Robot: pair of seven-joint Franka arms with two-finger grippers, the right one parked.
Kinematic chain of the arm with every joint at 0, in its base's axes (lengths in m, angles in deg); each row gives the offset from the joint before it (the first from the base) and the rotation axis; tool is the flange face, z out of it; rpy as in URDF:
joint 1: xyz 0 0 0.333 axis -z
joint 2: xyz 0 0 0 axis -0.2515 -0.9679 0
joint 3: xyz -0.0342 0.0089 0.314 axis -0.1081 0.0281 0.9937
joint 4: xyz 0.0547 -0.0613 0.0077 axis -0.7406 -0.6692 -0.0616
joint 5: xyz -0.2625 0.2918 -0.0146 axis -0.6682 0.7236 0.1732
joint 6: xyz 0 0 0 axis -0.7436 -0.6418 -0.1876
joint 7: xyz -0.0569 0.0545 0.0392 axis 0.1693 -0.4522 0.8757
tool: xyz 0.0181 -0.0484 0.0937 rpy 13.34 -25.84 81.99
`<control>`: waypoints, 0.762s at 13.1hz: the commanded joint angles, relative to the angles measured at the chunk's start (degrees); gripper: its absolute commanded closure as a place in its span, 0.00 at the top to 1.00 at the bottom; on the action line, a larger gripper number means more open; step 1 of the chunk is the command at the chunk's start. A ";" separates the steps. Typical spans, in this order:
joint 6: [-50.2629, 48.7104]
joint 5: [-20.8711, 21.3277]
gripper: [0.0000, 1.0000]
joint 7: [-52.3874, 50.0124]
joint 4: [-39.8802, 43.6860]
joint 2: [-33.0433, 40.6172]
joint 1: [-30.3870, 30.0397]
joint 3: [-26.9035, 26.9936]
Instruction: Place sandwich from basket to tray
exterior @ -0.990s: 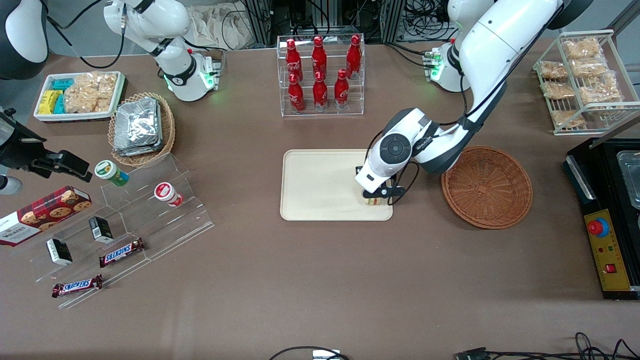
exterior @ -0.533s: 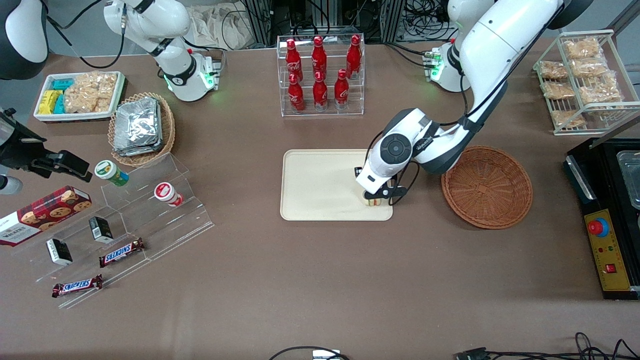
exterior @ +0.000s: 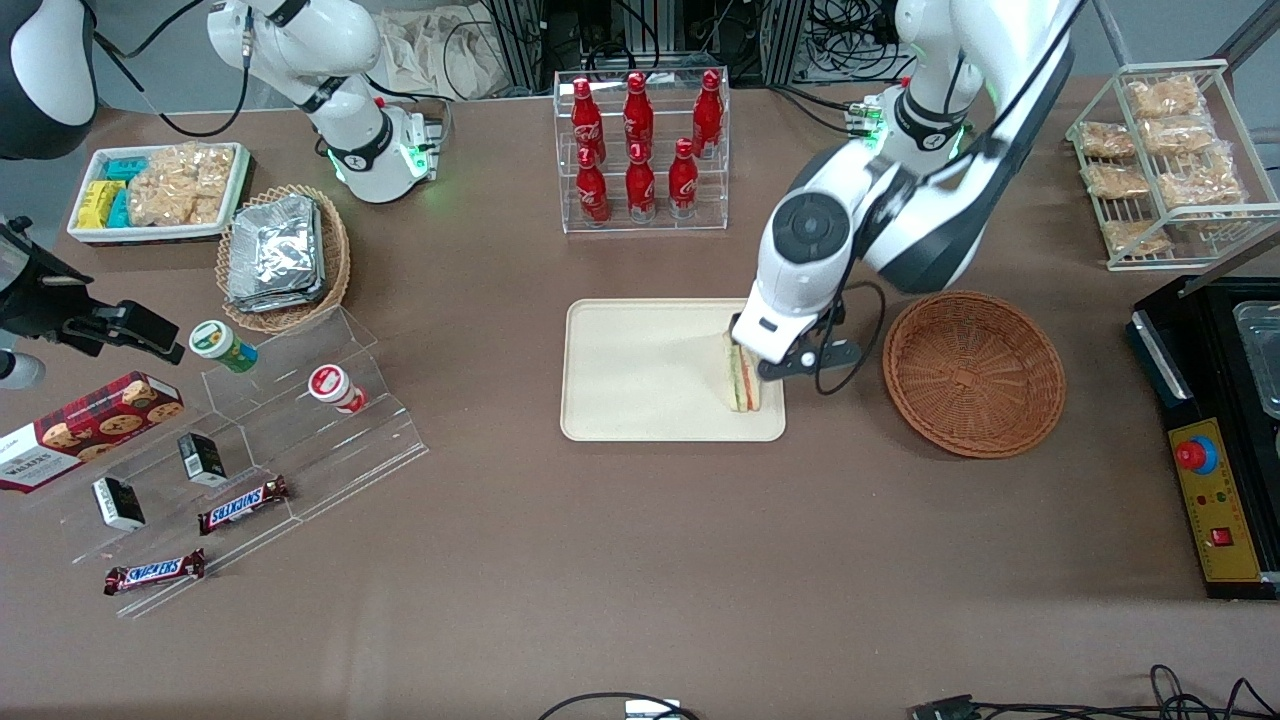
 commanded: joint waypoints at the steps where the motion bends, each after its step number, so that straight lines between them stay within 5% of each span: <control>1: -5.28 -5.37 1.00 4.12 -1.22 9.84 0.08 4.84; 3: -10.21 -10.91 1.00 14.83 -1.13 15.82 0.69 13.16; 10: -14.09 -11.55 1.00 49.48 0.80 22.70 0.96 38.06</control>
